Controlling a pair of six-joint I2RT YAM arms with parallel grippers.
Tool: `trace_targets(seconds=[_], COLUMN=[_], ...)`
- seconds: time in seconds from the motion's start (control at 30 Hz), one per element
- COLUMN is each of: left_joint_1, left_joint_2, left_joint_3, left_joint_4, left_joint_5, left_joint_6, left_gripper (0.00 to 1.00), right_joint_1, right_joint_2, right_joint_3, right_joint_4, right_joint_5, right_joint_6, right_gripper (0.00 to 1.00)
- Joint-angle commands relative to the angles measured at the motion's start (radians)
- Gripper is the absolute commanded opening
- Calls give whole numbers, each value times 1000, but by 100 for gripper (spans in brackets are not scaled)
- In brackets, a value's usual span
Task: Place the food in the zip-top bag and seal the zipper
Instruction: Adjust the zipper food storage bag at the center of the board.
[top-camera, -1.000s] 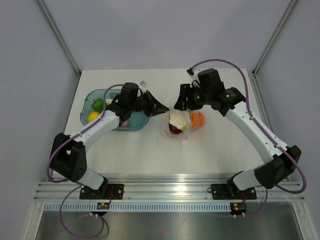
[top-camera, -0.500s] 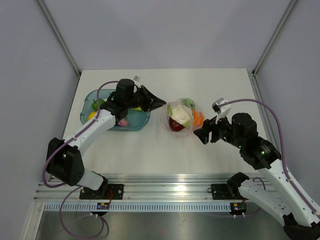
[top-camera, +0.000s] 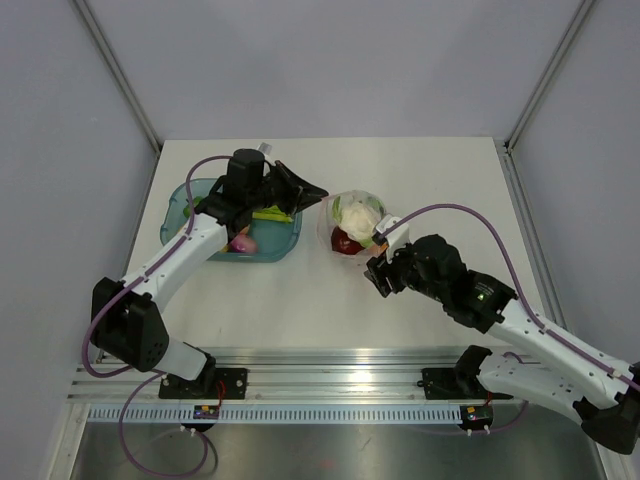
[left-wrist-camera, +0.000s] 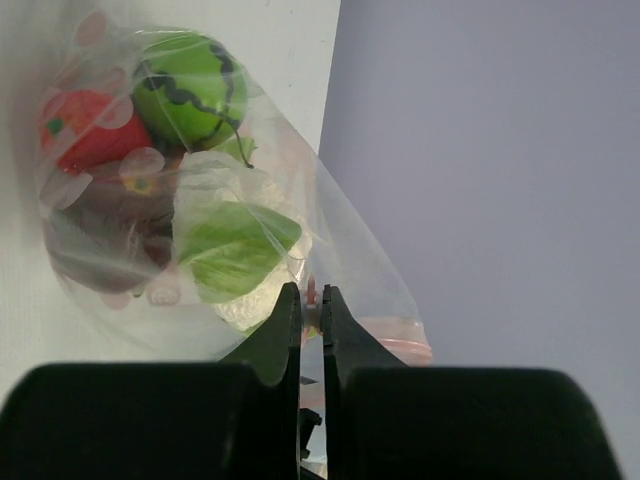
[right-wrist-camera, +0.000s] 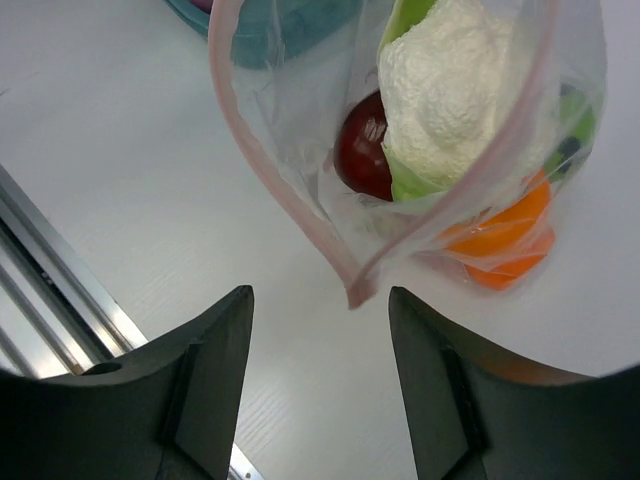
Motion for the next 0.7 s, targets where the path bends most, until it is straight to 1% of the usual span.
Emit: trace_targets(seconds=[0.0, 0.07, 0.17, 0.3, 0.33, 0.4, 0.43, 0.47, 0.57, 0.63, 0.67], left_joint_1=[3, 5, 5, 5, 5, 5, 5, 3, 6, 17, 20], left_joint_2=[-11, -12, -14, -15, -17, -20, -23, -24, -33, -35, -31], left_joint_3=[66, 65, 62, 53, 50, 47, 46, 46, 48, 57, 66], left_joint_4=[35, 33, 36, 39, 41, 42, 44, 42, 35, 29, 24], left_joint_5=[-18, -20, -23, -29, -29, -31, -31, -32, -41, -43, -41], left_joint_6=[-19, -20, -23, -29, -31, -34, -36, -36, -33, -30, -25], left_gripper=[0, 0, 0, 0, 0, 0, 0, 0, 0, 0, 0], right_joint_1=[50, 58, 63, 64, 64, 64, 64, 64, 64, 64, 64], right_joint_2=[30, 36, 36, 67, 79, 96, 112, 116, 93, 48, 34], right_joint_3=[-13, -27, -54, -67, -70, -62, -52, -47, -56, -68, -70], right_joint_4=[120, 167, 252, 336, 350, 367, 367, 366, 399, 413, 453], right_joint_5=[122, 142, 156, 191, 190, 181, 173, 176, 205, 252, 275], right_joint_6=[-73, -79, -73, -49, -47, -30, -26, -10, -3, -13, -39], right_gripper=[63, 62, 58, 43, 33, 23, 13, 9, 0, 0, 0])
